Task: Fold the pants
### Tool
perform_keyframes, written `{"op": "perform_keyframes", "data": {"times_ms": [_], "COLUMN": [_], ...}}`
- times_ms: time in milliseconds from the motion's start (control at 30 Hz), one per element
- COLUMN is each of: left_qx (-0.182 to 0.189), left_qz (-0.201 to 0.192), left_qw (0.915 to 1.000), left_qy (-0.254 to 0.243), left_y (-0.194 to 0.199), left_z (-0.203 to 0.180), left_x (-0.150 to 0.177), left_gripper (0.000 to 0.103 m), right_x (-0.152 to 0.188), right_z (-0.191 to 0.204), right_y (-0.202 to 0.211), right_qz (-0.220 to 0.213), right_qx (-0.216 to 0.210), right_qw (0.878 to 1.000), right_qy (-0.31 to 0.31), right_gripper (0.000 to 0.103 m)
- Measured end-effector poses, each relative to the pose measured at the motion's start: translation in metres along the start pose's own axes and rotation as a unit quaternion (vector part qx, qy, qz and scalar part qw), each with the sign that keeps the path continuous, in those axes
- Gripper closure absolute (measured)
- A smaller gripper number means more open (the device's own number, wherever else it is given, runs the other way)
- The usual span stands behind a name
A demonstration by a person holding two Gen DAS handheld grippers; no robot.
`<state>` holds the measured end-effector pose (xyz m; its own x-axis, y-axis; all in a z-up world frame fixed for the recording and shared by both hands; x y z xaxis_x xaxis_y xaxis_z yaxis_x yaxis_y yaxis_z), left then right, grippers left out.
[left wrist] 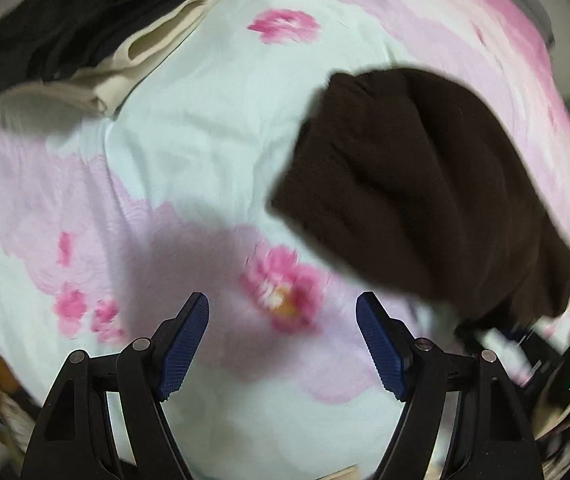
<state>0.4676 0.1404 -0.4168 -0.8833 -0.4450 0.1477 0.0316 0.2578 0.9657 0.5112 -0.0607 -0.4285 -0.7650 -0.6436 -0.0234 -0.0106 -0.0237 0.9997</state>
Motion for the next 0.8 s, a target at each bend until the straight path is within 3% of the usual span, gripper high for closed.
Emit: {"op": "perform_keyframes", "data": {"times_ms": [33, 100, 200, 267, 400, 433, 467, 633, 800], "left_qx": [0.017, 0.055, 0.098, 0.098, 0.142, 0.143, 0.153, 0.125, 0.094], "left_qz": [-0.002, -0.007, 0.005, 0.017, 0.041, 0.04, 0.038, -0.001, 0.014], "left_qw": [0.9998, 0.9979, 0.9936, 0.9932, 0.9836, 0.983, 0.9813, 0.9888, 0.993], "left_qy": [0.011, 0.034, 0.056, 0.061, 0.103, 0.108, 0.111, 0.081, 0.069], "left_y": [0.001, 0.001, -0.009, -0.023, -0.052, -0.053, -0.054, -0.028, -0.037], "left_z": [0.001, 0.001, -0.003, -0.005, -0.012, -0.012, -0.015, -0.013, 0.004], "left_x": [-0.006, -0.017, -0.028, -0.035, -0.042, -0.043, -0.043, -0.03, -0.018], "left_gripper": [0.027, 0.027, 0.027, 0.027, 0.028, 0.036, 0.061, 0.075, 0.075], "right_x": [0.001, 0.006, 0.015, 0.02, 0.023, 0.025, 0.027, 0.03, 0.025], "right_z": [-0.001, -0.013, -0.03, -0.032, -0.029, -0.028, -0.026, -0.019, -0.018], "right_y": [-0.001, -0.001, 0.013, 0.023, 0.028, 0.026, 0.024, 0.026, 0.017], "right_qz": [0.005, 0.014, 0.01, 0.005, 0.012, 0.019, 0.025, 0.04, 0.053], "right_qx": [0.009, -0.002, -0.06, -0.06, -0.061, -0.064, -0.067, -0.069, -0.083], "right_qw": [1.0, 1.0, 0.995, 0.995, 0.995, 0.994, 0.994, 0.994, 0.993], "right_qy": [0.005, -0.019, -0.077, -0.08, -0.079, -0.082, -0.084, -0.072, -0.07], "right_gripper": [0.075, 0.085, 0.087, 0.087, 0.087, 0.087, 0.087, 0.087, 0.088]}}
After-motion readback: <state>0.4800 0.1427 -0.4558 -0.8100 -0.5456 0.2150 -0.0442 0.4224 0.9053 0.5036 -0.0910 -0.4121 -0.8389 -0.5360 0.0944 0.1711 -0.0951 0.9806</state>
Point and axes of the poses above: each gripper's, at about its wrist camera, not at the fingertips, and y roughly against the way its jaws point, z to its left, x to its underside, the point moved 10 cm from there along -y, roughly the way its jaws point, and after that the axes turned 13 degrees about z, right-handed, at the moved point
